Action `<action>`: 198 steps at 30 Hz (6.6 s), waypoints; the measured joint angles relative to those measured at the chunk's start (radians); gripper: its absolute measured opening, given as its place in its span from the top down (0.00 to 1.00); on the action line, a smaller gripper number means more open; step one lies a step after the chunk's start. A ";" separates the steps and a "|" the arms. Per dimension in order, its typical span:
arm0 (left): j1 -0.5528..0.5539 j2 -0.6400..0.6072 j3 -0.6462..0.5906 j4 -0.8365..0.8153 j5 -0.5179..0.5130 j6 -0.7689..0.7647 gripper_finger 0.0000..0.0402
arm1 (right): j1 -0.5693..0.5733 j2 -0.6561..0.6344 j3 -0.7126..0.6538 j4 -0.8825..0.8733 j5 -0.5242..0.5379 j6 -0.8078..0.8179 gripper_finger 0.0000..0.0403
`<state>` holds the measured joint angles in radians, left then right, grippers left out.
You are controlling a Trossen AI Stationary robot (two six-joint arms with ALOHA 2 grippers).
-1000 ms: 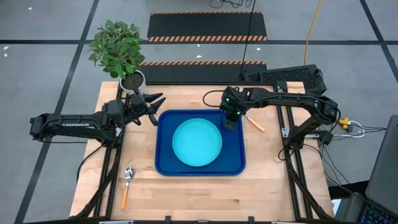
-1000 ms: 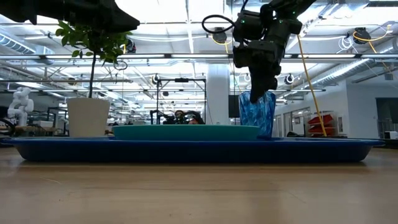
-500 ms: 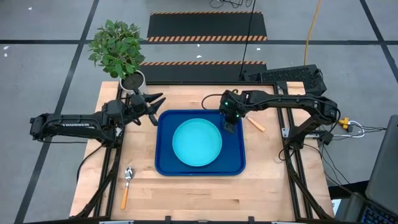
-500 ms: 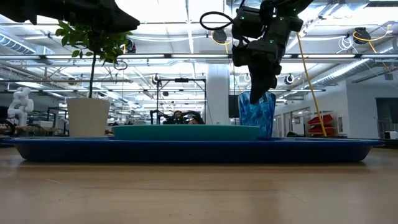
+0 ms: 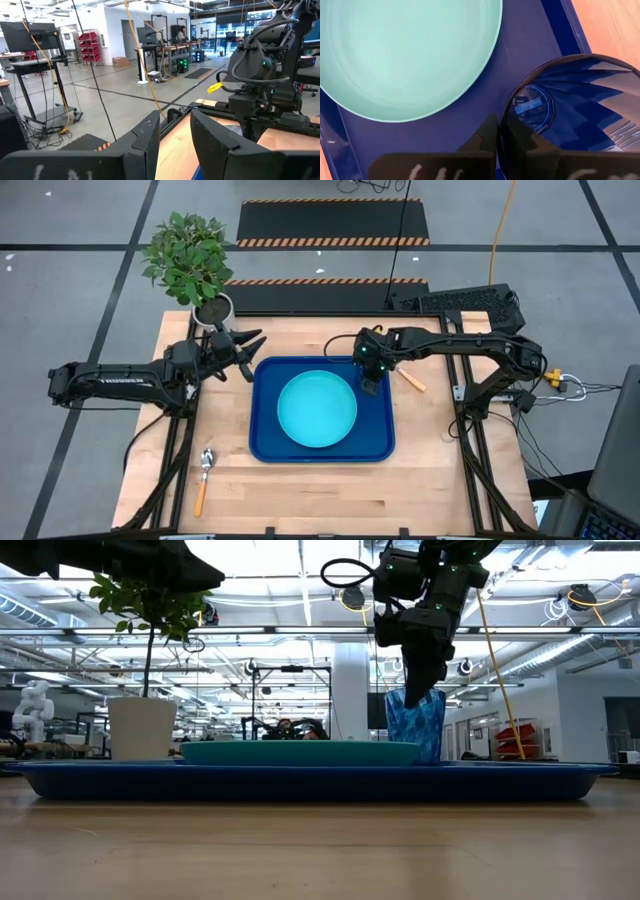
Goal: Pick and place plate/cup/fork/spoon on tray
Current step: Put the blue cup to the top right of the blue plate on the blue serving tray, then adjust the blue plate on the blue serving tray, then put the yellow fork to the left of the blue plate on the blue serving tray
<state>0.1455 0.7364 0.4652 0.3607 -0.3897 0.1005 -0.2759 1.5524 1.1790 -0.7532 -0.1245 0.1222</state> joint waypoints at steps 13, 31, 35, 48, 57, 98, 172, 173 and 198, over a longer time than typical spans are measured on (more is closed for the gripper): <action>0.000 0.000 0.000 0.002 0.000 0.000 0.72 | 0.010 0.001 0.000 -0.002 -0.010 -0.003 0.95; 0.000 0.000 0.000 0.002 0.000 0.000 0.72 | 0.010 0.001 0.000 0.009 0.010 0.005 0.71; 0.000 0.000 0.000 0.002 0.000 0.000 0.72 | 0.010 0.001 0.000 0.009 0.023 0.000 0.67; 0.000 0.000 0.000 0.003 0.000 -0.003 0.72 | 0.010 -0.015 0.002 0.005 0.052 -0.003 0.66; 0.000 0.000 0.000 0.004 0.000 -0.004 0.72 | 0.016 -0.054 0.002 0.004 0.071 0.012 0.66; 0.000 0.000 0.000 0.033 0.026 -0.019 0.72 | 0.313 0.145 0.002 0.219 -0.003 0.004 0.98; 0.000 0.000 0.000 0.025 0.024 -0.017 0.72 | 0.291 0.125 0.001 0.051 0.001 -0.135 1.00; 0.000 0.000 0.000 0.024 0.024 -0.017 0.72 | 0.291 0.105 0.001 0.044 0.029 -0.130 1.00; 0.000 0.000 0.000 0.024 0.025 -0.029 0.72 | -0.047 -0.235 -0.379 -0.163 0.149 0.306 0.95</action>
<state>0.1458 0.7368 0.4652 0.3847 -0.3649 0.0718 -0.3233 1.3177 0.7999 -0.9160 0.0245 0.4283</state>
